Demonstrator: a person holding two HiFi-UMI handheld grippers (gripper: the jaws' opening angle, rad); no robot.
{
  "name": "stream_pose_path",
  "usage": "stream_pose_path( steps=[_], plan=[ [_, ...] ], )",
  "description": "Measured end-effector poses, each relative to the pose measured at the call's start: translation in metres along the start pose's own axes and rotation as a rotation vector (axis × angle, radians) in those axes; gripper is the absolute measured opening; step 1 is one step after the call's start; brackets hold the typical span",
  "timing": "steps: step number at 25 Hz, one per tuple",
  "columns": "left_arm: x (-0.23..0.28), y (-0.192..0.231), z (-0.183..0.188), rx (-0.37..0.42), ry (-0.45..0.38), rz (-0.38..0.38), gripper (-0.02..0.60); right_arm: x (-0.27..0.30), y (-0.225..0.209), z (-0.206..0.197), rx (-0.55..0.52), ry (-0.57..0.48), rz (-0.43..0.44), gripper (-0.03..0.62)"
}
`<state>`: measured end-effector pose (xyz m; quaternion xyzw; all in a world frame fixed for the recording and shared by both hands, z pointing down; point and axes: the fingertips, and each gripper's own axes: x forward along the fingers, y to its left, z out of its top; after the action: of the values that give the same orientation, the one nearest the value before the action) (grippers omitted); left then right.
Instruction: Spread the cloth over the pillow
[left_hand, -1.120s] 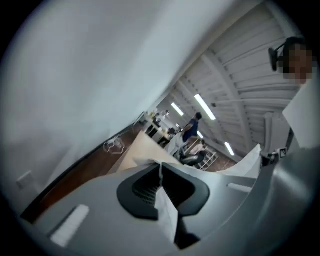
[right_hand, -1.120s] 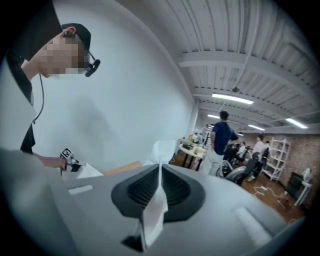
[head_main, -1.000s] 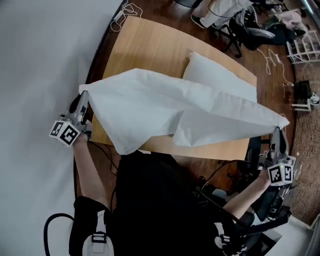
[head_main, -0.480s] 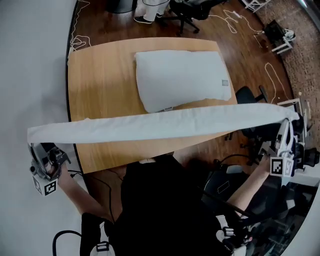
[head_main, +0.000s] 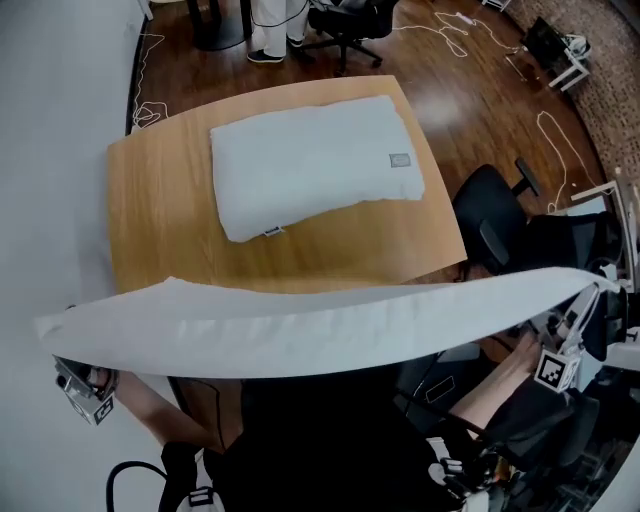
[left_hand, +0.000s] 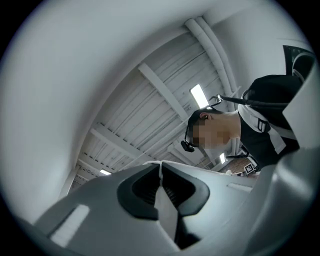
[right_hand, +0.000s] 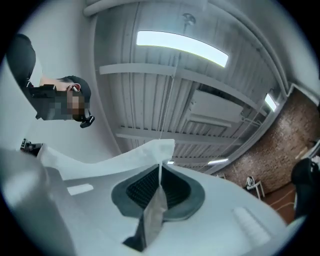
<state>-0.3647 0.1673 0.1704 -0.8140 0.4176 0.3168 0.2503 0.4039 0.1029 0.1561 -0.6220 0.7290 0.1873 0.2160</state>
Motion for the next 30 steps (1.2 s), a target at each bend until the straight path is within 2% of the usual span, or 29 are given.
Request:
stream_pose_path(
  steps=[4, 9, 13, 16, 20, 23, 26, 30],
  plan=[
    [0.026, -0.039, -0.023, -0.021, 0.066, 0.033, 0.009, 0.000, -0.057, -0.061, 0.129, 0.060, 0.000, 0.018],
    [0.048, -0.032, -0.046, -0.068, 0.141, 0.039, 0.010, 0.014, -0.073, -0.097, 0.157, 0.095, -0.008, 0.018],
    [0.051, 0.000, -0.069, -0.053, 0.201, 0.053, 0.011, 0.031, -0.063, -0.105, 0.135, 0.127, -0.046, 0.018],
    [0.041, 0.032, -0.098, -0.102, 0.202, 0.067, 0.010, 0.048, -0.046, -0.110, 0.077, 0.158, -0.048, 0.018],
    [0.032, 0.078, -0.150, -0.165, 0.159, 0.205, 0.009, 0.098, -0.027, -0.152, 0.022, 0.225, 0.012, 0.018],
    [0.047, 0.094, -0.173, -0.195, 0.157, 0.221, 0.011, 0.132, -0.033, -0.173, 0.018, 0.245, 0.028, 0.018],
    [0.066, 0.110, -0.212, -0.163, 0.220, 0.225, 0.011, 0.176, -0.049, -0.218, 0.025, 0.265, 0.045, 0.018],
    [0.086, 0.160, -0.297, -0.117, 0.381, 0.273, 0.011, 0.259, -0.059, -0.312, 0.045, 0.303, 0.099, 0.018]
  ],
)
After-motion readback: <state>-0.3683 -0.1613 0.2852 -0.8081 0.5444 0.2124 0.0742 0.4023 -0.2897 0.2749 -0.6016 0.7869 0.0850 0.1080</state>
